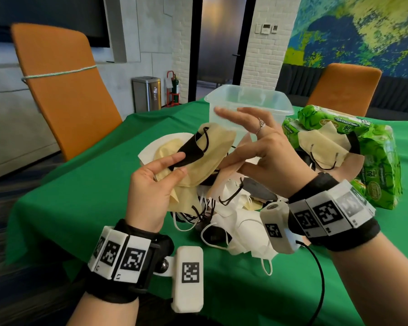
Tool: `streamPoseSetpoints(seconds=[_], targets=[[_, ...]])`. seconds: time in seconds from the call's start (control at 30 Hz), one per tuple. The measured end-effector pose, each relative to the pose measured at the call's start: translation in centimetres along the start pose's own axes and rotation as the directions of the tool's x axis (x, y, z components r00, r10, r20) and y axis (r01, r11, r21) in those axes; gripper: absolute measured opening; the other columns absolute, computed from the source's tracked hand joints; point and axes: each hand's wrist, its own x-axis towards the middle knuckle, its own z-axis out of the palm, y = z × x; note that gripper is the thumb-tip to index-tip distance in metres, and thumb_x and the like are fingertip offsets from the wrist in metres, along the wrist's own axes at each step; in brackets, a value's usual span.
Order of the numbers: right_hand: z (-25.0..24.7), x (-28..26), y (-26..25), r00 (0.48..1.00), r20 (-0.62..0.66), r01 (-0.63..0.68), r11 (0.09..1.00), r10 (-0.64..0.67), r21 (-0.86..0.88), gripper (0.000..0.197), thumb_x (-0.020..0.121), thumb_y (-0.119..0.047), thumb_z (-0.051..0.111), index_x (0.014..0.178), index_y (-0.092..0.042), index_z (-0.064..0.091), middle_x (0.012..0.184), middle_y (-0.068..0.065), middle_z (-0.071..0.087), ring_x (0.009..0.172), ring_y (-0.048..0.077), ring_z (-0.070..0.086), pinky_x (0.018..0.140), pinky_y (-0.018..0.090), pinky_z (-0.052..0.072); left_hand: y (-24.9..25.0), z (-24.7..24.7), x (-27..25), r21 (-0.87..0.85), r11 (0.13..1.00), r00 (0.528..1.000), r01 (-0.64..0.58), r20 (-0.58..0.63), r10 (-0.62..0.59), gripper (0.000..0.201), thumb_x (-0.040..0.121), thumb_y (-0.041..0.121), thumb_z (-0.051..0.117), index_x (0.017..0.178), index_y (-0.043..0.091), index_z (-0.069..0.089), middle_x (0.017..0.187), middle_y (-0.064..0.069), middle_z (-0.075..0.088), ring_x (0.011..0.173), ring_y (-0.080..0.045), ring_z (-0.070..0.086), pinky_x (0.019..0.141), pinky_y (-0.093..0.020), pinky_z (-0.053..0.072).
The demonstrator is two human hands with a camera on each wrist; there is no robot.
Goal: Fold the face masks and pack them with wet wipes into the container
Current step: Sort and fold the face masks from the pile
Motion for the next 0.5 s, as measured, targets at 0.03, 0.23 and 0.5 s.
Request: streamPoseSetpoints(seconds=[0.03, 0.23, 0.5], targets=[[0.02, -0.03, 0.01, 1.0, 0.001, 0.003, 1.0, -0.003, 0.015, 0.017, 0.075, -0.034, 0.058, 0.08, -0.033, 0.074, 0.126, -0.017, 0.049, 0.121, 0.022, 0.039, 0.093, 0.046, 0.032, -0.07, 0.01, 0.0, 0.002, 1.0, 1.0, -0.002, 0.002, 0.002, 0.03, 0.08, -0.005, 0.064, 0.088, 0.024, 0.07, 0.085, 0.013, 0.073, 0.091, -0.005, 0.067, 0.082, -0.016, 0.051], [0.05, 0.21, 0.05, 1.0, -0.001, -0.024, 0.992, 0.024, 0.124, 0.01, 0.076, -0.019, 0.067, 0.082, -0.02, 0.075, 0.087, -0.013, 0.067, 0.093, 0.018, 0.06, 0.084, 0.045, 0.047, -0.16, -0.12, -0.13, 0.047, 0.998, 0.998, -0.045, 0.043, 0.043, 0.035, 0.081, -0.007, 0.063, 0.081, 0.027, 0.07, 0.083, 0.017, 0.072, 0.093, -0.006, 0.065, 0.085, -0.022, 0.049], [-0.25, 0.63, -0.23, 0.971, 0.105, -0.238, 0.912, 0.215, 0.334, 0.012, 0.076, -0.013, 0.064, 0.084, -0.011, 0.073, 0.085, -0.003, 0.069, 0.084, 0.011, 0.064, 0.084, 0.032, 0.05, -0.2, -0.4, -0.15, 0.078, 0.99, 0.99, -0.115, 0.094, 0.107, 0.052, 0.083, -0.009, 0.057, 0.055, 0.033, 0.061, 0.062, 0.019, 0.059, 0.079, -0.004, 0.056, 0.092, -0.032, 0.043]])
